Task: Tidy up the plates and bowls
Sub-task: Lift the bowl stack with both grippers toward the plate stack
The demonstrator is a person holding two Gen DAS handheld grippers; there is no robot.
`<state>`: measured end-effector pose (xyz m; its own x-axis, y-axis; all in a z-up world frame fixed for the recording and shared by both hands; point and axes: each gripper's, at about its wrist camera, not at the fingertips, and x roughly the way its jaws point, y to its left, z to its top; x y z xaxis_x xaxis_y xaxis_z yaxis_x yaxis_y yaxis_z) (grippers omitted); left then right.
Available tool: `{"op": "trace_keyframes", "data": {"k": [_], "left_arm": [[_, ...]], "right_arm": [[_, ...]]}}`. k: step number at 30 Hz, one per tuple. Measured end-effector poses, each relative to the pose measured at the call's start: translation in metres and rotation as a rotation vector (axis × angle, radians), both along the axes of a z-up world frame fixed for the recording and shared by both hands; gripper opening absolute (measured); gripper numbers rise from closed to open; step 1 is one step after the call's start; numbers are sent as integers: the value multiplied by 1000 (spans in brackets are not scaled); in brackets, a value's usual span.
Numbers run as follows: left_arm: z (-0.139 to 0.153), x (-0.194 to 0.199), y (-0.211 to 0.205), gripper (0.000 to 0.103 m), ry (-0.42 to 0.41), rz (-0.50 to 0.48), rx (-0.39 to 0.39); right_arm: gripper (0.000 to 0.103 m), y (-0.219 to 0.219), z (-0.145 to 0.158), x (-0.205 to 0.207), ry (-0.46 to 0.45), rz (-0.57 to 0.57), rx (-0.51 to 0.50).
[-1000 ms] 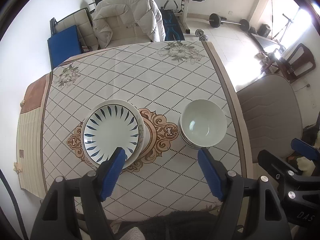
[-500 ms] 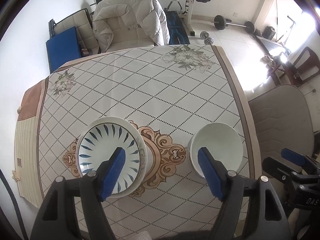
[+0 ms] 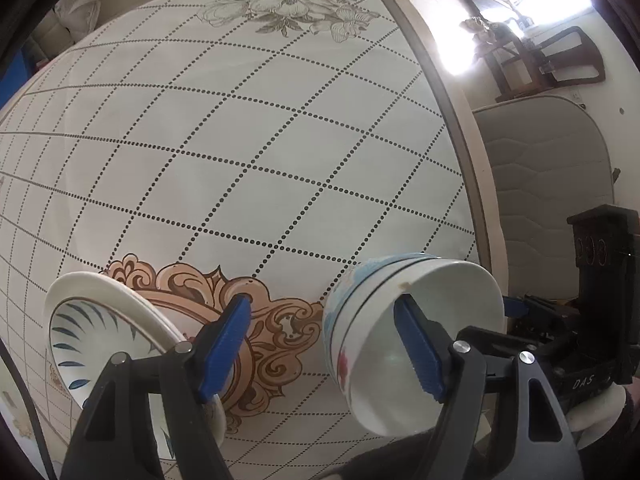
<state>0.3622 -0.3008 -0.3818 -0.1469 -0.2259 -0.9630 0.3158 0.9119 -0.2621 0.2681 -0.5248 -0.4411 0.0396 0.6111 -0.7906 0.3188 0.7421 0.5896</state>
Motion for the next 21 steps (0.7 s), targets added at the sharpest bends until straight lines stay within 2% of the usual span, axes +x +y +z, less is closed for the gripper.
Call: {"op": "trace_keyframes", "data": {"k": [3, 8, 12, 15, 21], "left_arm": [[-23, 8, -5, 72, 89, -41, -50], [-42, 8, -16, 73, 162, -100, -101], [-49, 3, -21, 73, 207, -118, -145], [-54, 0, -25, 72, 240, -119, -187], [-60, -7, -20, 71, 270, -99, -244]], "right_arm": [[102, 6, -17, 1, 28, -11, 68], [101, 17, -36, 2, 43, 5, 122], [95, 26, -51, 7, 51, 14, 166], [80, 31, -58, 9, 57, 22, 188], [79, 38, -72, 13, 58, 29, 207]]}}
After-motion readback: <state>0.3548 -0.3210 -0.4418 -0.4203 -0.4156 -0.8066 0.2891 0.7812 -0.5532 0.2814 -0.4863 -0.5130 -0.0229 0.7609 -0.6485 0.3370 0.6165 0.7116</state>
